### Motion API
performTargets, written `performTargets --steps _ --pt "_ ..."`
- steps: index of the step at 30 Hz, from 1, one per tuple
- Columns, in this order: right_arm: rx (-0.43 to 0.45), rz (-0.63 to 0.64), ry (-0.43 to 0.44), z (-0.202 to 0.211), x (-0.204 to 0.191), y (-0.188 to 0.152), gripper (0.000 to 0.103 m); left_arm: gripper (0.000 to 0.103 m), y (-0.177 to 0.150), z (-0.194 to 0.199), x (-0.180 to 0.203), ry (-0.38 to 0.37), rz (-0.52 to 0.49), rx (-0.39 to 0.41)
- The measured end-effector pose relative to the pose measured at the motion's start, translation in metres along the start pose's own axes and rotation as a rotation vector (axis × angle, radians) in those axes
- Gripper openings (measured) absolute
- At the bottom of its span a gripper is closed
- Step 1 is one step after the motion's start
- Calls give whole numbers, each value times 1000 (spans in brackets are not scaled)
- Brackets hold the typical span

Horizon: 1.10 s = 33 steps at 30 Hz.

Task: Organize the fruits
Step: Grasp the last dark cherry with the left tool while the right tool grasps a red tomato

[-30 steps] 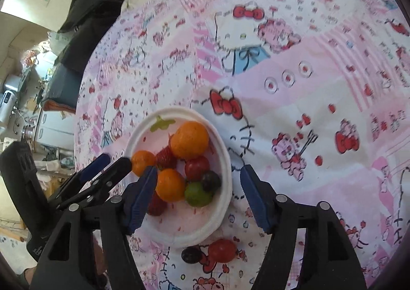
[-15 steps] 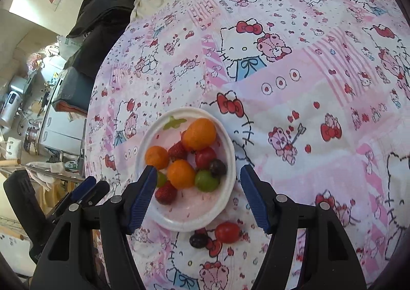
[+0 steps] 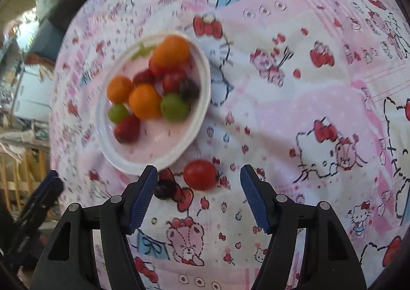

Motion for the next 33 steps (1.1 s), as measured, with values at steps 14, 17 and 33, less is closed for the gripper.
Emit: performTargets --steps 14,17,33 --pt "-36 179 -126 -23 -11 -7 39 68 0 -12 7 12 -22 -3" --pt "-35 161 -107 -16 -9 -9 38 68 -3 -16 12 6 -27 -14" --pt "89 -37 32 52 47 -11 38 42 -60 -81 103 -99 -300 -166"
Point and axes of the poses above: each gripper's, at about its wrist camera, not at the fingertips, and z roughly against the way its jaws point, x to its right, y to its top, the point moved 10 cm from there along -z, roughly the way its jaws point, and after that the axes turned 2 degrees about x, right-handed, at the moved point
